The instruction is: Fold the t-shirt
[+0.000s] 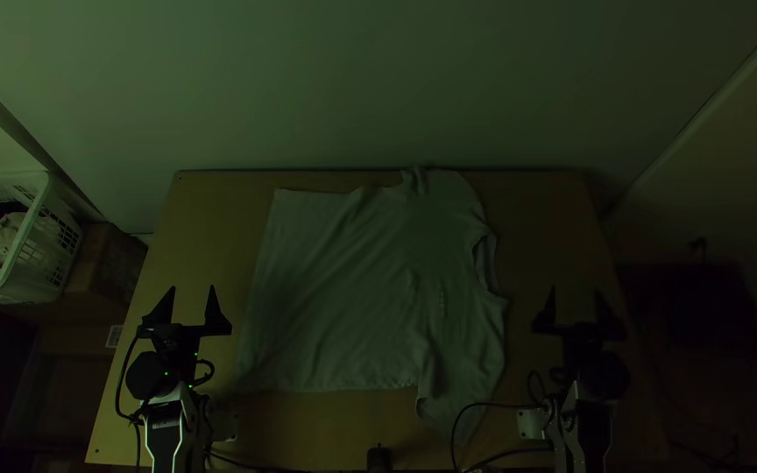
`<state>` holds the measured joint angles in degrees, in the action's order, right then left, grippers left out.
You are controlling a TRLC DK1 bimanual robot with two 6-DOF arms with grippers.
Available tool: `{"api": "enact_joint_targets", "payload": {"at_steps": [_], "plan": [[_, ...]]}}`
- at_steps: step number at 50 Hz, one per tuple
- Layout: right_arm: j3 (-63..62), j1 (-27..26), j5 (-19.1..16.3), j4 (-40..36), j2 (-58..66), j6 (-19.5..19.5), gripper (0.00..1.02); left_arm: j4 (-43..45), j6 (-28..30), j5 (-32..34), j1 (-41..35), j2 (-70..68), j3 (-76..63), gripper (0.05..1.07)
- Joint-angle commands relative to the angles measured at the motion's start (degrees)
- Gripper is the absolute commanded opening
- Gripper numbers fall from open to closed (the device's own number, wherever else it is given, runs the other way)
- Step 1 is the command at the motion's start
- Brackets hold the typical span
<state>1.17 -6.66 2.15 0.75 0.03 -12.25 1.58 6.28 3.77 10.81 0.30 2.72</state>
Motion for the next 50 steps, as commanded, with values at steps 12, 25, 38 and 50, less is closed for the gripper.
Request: {"api": "enact_joint_targets", "payload": {"at_steps": [12,25,38,50], "plan": [[-0.73,0.33,0.31,-1.28,-0.3,0.47,0.98,-1.58,0.84,-0.08,-0.26,-0.38,-2.55,1.02],[-0.73,0.33,0.31,-1.28,-0.3,0.47,0.98,-1.58,0.75,-0.08,-0.26,-0.3,-2.55,1.02],[-0.73,0.42,0.31,-1.28,-0.3,0.47,0.98,-1.58,0.84,-0.08,-0.26,-0.3,-2.55,1.02],[-0.73,0.85,0.31,-1.37,-0.21,1.97,0.98,-1.58,0.75,0.01,-0.26,-0.3,-2.55,1.02]]}}
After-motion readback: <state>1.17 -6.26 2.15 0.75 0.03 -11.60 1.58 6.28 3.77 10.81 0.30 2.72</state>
